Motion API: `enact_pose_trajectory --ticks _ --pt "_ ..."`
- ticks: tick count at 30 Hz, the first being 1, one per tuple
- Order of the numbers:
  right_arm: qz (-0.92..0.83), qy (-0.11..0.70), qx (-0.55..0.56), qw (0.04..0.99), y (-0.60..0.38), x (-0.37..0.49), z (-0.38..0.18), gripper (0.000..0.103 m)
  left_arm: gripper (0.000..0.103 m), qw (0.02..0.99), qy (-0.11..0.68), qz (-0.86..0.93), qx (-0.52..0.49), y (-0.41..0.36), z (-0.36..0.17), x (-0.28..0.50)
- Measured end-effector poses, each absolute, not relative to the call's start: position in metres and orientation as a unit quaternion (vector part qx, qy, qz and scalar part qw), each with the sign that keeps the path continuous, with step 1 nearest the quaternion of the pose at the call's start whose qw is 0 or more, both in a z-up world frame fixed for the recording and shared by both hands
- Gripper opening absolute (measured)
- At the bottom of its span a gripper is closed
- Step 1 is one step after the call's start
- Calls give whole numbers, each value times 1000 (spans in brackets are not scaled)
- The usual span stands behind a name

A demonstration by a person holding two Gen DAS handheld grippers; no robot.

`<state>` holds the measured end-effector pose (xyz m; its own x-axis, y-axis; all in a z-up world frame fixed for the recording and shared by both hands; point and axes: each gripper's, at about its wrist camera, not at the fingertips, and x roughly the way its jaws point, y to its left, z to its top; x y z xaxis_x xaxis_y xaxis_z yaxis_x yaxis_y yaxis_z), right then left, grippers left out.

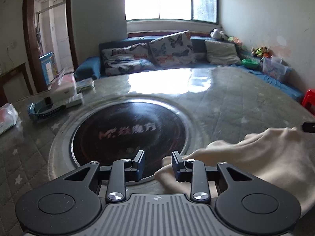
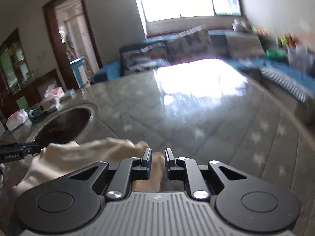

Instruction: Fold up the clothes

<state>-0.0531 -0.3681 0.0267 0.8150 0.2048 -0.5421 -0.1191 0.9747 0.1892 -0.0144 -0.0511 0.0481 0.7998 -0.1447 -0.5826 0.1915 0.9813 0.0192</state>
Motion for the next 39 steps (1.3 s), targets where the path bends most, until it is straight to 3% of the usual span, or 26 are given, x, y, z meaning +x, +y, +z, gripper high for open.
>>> enact_pose_trajectory --ticks 3,10,19,23,26,39 --pt "121 286 47 949 -347 -45 31 21 32 945 303 -112 43 -64 48 -13" --pt "170 301 18 938 -304 -19 16 22 32 935 312 -159 62 -94 39 -3" --pt "139 301 13 943 -325 -27 5 25 34 929 336 -149 45 -91 24 15" --pt "154 287 -16 945 -319 -45 17 26 32 935 312 -159 59 -94 31 -4" --pt "190 280 -36 940 -303 -57 21 34 32 938 288 -174 77 -100 37 -23" --pt "267 289 -95 914 -254 -74 8 36 33 937 273 -187 110 -94 25 -77"
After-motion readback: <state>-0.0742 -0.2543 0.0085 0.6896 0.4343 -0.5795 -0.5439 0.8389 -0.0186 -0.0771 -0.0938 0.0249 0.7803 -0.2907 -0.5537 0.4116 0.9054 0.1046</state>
